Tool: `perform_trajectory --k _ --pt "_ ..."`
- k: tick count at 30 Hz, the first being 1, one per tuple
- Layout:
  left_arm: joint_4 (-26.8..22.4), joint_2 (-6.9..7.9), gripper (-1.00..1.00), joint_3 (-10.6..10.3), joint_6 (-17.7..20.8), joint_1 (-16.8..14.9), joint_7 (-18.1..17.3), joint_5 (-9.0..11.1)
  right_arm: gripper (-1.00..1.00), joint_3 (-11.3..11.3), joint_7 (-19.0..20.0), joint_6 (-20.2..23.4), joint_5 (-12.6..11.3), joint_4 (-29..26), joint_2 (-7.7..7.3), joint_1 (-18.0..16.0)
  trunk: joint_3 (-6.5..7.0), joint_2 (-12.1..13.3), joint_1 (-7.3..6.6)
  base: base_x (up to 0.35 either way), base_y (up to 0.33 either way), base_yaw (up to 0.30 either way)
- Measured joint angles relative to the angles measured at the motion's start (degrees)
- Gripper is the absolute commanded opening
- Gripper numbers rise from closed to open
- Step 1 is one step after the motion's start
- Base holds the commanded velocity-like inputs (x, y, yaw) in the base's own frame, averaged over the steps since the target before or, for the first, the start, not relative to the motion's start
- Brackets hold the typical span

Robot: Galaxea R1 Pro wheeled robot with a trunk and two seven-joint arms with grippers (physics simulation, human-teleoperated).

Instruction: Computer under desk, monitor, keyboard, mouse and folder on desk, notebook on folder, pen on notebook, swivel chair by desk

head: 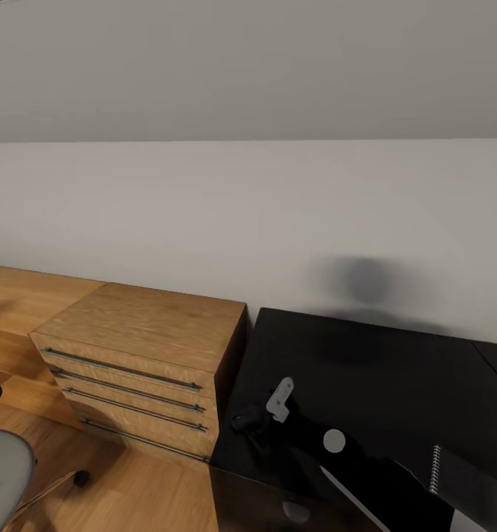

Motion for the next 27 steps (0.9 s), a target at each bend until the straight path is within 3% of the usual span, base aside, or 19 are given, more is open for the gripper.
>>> perform_trajectory --k 6,12,27 --pt "0.0 -0.03 1.00 0.0 0.0 0.0 0.0 0.0 1.00 0.3 0.0 0.0 -0.1 0.0 0.20 0.0 0.00 0.0 0.00 0.000 0.000 0.000" --pt "0.0 -0.01 1.00 0.0 0.0 0.0 0.0 0.0 1.00 2.8 0.0 0.0 -0.1 -0.1 0.32 0.0 0.00 0.0 0.00 0.000 0.000 0.000" --pt "0.0 0.00 1.00 0.0 0.0 0.0 0.0 0.0 1.00 2.8 0.0 0.0 -0.1 -0.2 0.18 0.0 0.00 0.0 0.00 0.012 0.013 0.000"
